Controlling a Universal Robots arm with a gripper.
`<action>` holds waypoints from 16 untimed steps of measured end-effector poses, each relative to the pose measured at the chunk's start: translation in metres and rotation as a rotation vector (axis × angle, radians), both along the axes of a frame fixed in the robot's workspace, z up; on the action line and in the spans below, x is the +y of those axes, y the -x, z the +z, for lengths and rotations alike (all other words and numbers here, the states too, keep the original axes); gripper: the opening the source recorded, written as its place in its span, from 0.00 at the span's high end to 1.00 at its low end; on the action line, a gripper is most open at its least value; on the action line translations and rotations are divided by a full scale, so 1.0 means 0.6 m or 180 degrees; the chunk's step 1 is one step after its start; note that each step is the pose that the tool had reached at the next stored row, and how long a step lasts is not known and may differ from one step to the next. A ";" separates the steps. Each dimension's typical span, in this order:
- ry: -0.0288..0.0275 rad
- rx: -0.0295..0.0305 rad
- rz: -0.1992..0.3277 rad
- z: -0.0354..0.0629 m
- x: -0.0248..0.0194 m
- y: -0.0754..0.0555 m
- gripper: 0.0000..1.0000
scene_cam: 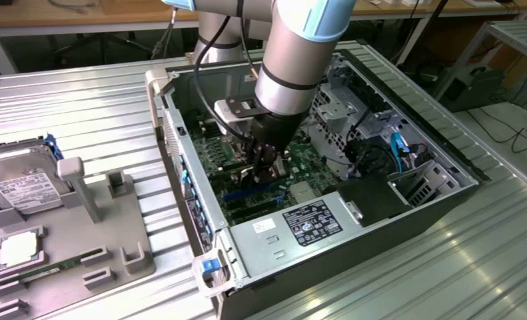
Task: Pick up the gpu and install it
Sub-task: 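Insert the gpu into the slot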
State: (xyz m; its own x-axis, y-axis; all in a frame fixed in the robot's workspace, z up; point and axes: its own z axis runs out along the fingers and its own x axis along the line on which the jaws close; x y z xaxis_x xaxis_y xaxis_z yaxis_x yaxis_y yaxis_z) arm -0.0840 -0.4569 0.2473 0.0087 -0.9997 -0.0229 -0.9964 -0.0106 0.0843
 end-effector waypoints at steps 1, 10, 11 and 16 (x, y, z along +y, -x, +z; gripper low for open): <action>0.0000 0.0000 0.0000 0.000 0.0000 0.000 0.72; 0.0001 0.0001 0.0000 0.000 -0.0001 0.000 0.72; 0.0001 0.0002 0.0000 0.000 -0.0001 0.000 0.72; 0.0005 0.0002 0.0000 0.002 -0.0001 0.000 0.72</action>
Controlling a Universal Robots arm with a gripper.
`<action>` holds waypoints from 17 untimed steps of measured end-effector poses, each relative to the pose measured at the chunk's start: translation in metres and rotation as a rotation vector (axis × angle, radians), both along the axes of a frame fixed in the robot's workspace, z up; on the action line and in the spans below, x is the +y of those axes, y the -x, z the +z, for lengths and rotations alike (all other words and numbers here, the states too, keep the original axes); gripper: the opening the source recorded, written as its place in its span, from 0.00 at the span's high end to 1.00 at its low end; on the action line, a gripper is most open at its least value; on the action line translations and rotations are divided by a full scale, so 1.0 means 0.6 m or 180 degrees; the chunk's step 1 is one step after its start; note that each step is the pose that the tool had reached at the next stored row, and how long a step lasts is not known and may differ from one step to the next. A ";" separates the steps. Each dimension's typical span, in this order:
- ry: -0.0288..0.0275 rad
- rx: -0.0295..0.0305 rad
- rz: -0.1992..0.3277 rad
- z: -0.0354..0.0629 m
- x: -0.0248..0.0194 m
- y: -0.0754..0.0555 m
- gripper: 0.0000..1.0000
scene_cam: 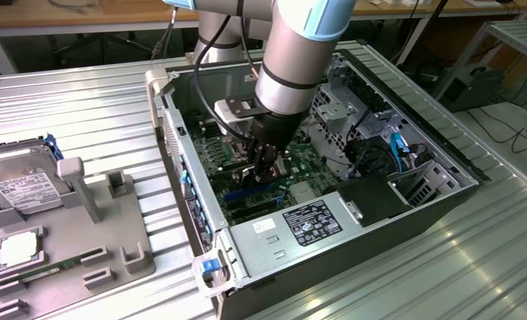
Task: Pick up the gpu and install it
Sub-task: 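Insert the gpu into the slot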
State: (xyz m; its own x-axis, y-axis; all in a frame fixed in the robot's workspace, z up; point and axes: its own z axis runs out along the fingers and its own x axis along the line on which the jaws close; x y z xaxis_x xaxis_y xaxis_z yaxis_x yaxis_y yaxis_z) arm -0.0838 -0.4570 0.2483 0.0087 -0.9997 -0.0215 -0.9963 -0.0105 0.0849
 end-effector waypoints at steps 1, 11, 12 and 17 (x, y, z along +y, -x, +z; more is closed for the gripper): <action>0.0000 0.0000 0.0000 0.000 0.0000 0.000 0.72; 0.0000 -0.0002 0.0000 0.012 0.0000 0.000 0.72; 0.0000 -0.0002 0.0000 0.013 0.0000 0.000 0.72; 0.0000 -0.0002 0.0000 0.013 -0.0026 0.000 0.72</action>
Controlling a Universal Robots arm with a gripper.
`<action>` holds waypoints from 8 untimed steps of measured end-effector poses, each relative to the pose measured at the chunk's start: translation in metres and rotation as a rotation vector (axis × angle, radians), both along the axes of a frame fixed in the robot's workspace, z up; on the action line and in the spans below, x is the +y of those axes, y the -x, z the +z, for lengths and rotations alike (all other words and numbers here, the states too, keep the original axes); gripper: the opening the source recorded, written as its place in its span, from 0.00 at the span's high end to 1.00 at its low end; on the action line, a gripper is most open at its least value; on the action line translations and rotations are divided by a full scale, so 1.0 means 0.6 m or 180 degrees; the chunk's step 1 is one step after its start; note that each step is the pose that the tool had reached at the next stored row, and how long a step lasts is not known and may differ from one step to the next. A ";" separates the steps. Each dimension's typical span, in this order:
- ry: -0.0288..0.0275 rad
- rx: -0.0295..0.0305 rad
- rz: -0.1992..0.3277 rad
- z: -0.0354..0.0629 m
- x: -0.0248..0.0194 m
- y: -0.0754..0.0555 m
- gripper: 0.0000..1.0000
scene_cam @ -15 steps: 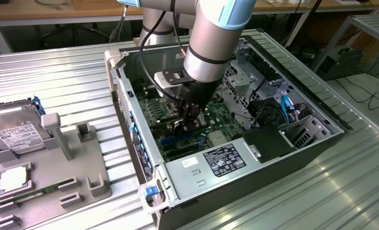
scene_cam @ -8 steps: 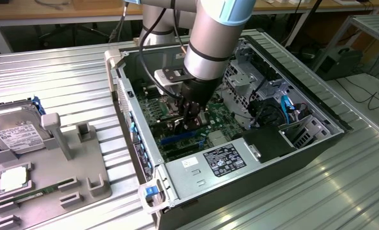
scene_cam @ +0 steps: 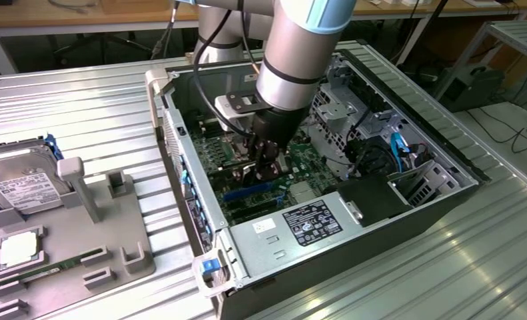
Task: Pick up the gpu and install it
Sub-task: 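Insert the gpu into the slot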
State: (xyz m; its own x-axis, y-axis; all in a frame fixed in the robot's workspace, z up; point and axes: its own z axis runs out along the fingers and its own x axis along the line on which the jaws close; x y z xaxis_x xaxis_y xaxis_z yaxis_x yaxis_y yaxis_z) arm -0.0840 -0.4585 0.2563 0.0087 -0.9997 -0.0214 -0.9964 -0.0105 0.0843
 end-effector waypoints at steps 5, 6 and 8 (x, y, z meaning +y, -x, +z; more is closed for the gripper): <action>0.0000 0.0000 0.0000 0.000 -0.0011 0.002 0.72; 0.0000 0.0000 0.0000 0.000 -0.0011 0.003 0.72; 0.0000 0.0000 0.0000 0.000 -0.0011 0.006 0.72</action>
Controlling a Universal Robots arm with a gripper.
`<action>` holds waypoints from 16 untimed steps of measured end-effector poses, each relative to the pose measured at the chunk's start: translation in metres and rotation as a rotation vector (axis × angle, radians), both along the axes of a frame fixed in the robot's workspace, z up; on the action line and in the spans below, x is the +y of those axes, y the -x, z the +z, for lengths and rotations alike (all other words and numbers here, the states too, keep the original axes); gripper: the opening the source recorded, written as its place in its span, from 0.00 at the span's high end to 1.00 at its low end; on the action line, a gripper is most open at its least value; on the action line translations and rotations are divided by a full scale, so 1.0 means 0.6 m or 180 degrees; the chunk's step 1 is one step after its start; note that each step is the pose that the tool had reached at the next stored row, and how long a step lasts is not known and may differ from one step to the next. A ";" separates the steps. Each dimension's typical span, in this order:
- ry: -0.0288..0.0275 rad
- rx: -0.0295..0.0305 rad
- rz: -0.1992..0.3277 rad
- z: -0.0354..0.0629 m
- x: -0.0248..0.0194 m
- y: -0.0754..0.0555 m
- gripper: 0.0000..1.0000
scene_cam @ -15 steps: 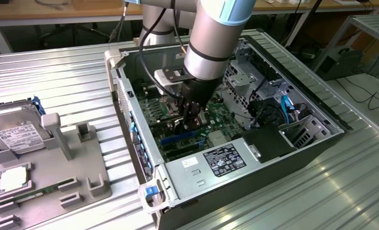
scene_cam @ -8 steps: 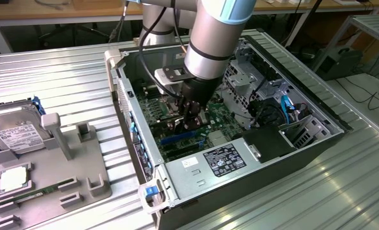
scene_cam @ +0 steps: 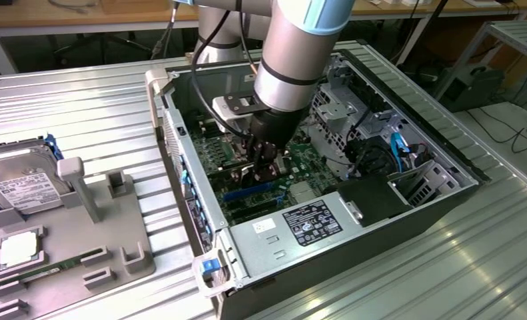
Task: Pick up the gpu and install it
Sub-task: 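Insert the gpu into the slot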
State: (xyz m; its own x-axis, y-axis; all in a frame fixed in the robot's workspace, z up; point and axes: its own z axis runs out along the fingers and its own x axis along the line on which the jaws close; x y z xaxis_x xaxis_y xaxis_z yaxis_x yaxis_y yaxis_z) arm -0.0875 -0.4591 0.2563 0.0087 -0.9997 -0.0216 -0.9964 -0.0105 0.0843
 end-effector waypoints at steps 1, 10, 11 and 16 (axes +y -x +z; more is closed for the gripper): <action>0.0000 0.0000 0.0000 0.000 0.0000 0.000 0.72; 0.0001 0.0000 -0.0015 -0.001 0.0028 0.000 0.72; 0.0001 0.0000 -0.0019 -0.001 0.0029 0.000 0.72; 0.0001 0.0000 -0.0043 -0.002 0.0029 0.000 0.72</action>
